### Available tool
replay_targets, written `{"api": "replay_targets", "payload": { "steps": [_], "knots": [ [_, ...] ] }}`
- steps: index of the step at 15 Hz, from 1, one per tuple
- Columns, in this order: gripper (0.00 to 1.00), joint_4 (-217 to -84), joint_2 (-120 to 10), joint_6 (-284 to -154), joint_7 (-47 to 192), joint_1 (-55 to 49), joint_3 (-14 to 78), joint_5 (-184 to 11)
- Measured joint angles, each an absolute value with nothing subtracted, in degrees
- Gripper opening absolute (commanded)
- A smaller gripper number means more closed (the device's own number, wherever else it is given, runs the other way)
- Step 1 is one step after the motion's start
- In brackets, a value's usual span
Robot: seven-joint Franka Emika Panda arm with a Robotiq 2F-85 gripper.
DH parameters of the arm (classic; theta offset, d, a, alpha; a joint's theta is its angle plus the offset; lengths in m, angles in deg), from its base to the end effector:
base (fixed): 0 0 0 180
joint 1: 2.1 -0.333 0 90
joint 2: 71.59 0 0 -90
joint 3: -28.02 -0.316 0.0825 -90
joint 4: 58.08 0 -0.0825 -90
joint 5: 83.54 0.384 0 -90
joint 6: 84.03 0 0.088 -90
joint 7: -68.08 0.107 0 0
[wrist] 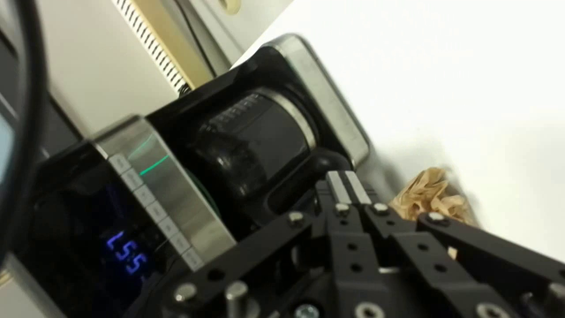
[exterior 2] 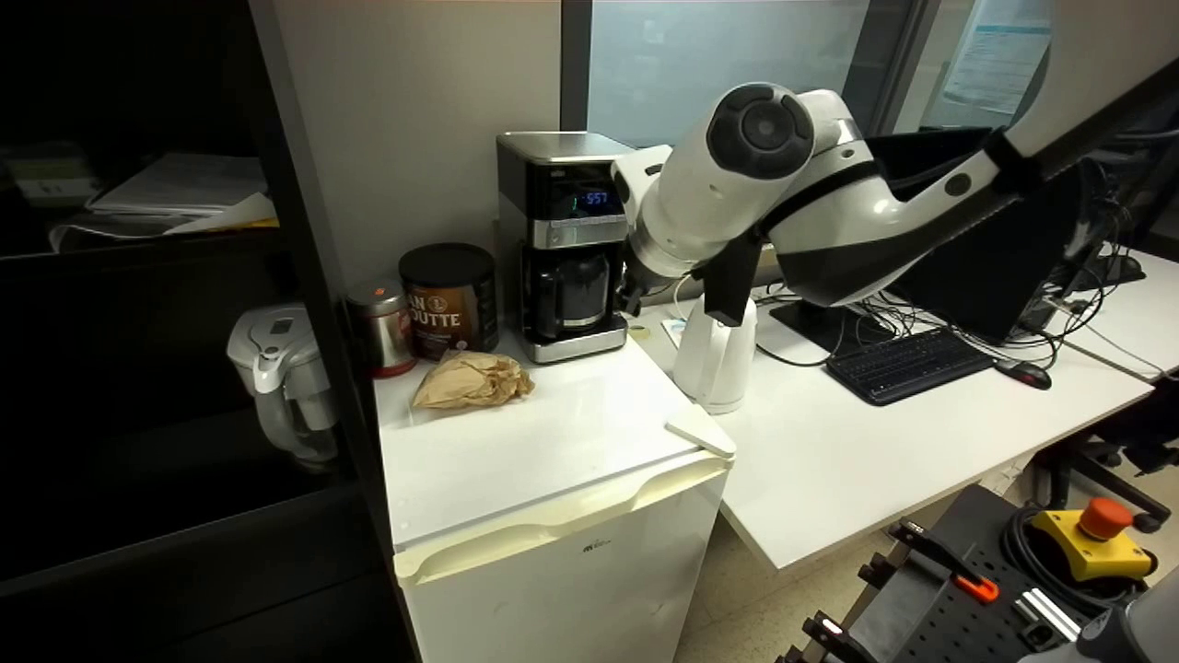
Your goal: Press a button on the coffee maker machine
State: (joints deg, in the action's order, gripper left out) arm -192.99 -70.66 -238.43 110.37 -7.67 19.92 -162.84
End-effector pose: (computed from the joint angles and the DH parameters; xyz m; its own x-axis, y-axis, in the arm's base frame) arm 0.4902 0.1527 0.3376 0.6383 0.7006 0.3189 0.4050 -0.6580 0.6348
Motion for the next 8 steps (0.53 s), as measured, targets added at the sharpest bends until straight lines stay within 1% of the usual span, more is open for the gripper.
{"api": "replay_targets", "payload": {
  "steps": [5, 8],
  "knots": [
    [0.00, -198.9, -71.3, -238.1, 96.2, -7.4, 21.0, -138.9],
    [0.00, -201.1, -71.1, -235.0, 85.5, -7.6, 20.9, -124.7]
  ]
}}
